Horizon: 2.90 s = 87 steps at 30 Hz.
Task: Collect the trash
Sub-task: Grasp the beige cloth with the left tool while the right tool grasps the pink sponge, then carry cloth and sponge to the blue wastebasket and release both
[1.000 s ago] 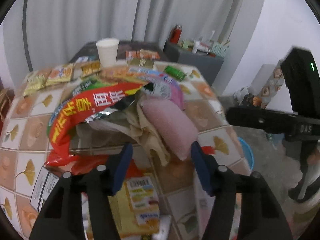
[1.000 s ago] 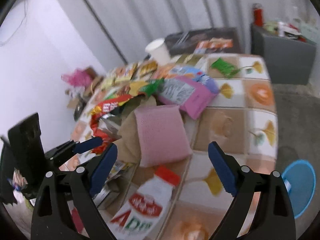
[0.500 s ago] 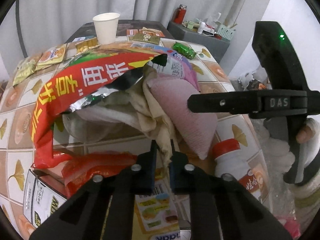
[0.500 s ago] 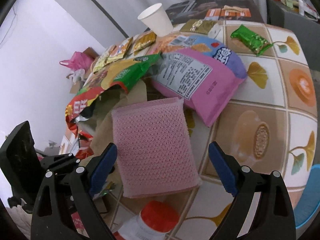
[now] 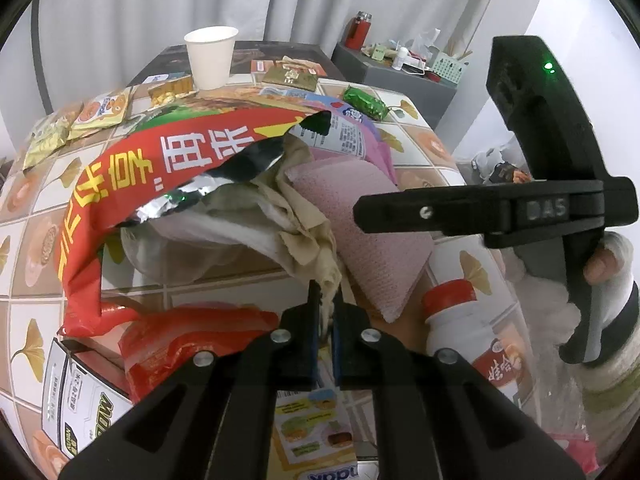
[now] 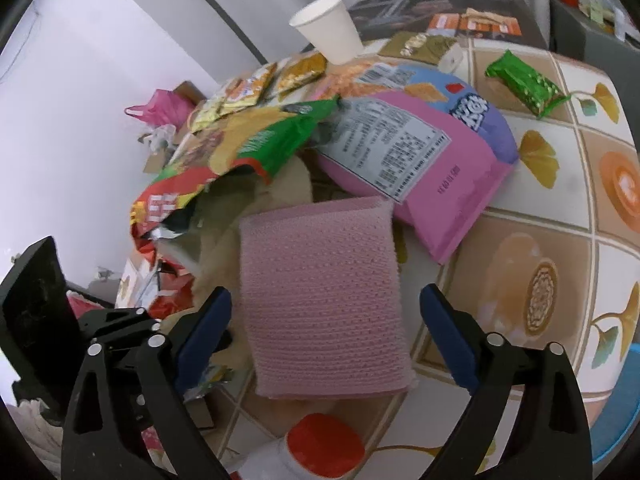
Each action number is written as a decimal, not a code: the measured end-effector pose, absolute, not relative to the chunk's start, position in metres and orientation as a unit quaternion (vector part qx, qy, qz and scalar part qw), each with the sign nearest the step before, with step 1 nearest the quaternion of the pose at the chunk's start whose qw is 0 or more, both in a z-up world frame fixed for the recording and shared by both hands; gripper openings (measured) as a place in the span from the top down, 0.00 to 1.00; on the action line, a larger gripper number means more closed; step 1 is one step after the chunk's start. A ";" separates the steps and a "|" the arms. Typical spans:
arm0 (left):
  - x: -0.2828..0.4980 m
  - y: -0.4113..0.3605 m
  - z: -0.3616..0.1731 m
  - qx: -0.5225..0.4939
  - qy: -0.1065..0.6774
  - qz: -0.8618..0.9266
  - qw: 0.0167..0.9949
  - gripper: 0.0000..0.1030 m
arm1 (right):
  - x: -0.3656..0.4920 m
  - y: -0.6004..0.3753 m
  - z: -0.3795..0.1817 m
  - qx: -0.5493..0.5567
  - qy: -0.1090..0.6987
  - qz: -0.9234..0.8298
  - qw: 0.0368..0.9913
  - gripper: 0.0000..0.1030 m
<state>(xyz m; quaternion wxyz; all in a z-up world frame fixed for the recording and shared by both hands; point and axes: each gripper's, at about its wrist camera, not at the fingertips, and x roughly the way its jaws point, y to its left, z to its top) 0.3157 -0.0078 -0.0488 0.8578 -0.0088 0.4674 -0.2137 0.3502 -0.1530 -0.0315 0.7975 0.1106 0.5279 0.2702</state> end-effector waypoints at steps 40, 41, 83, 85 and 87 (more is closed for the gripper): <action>0.261 -0.061 0.113 -0.039 0.288 -0.321 0.901 0.99 | 0.235 -0.323 0.041 0.319 0.378 0.221 0.841 0.26; 0.261 -0.066 0.117 -0.040 0.288 -0.327 0.899 0.99 | 0.228 -0.331 0.041 0.325 0.373 0.216 0.842 0.26; 0.286 -0.510 -0.143 0.218 0.531 -0.442 0.689 0.60 | 0.162 -0.606 -0.193 0.498 0.433 -0.160 0.734 0.16; 0.291 -0.509 -0.146 0.225 0.527 -0.428 0.699 0.58 | 0.168 -0.607 -0.209 0.483 0.454 -0.174 0.728 0.16; 0.294 -0.506 -0.144 0.221 0.525 -0.422 0.705 0.56 | 0.170 -0.606 -0.218 0.473 0.468 -0.185 0.724 0.16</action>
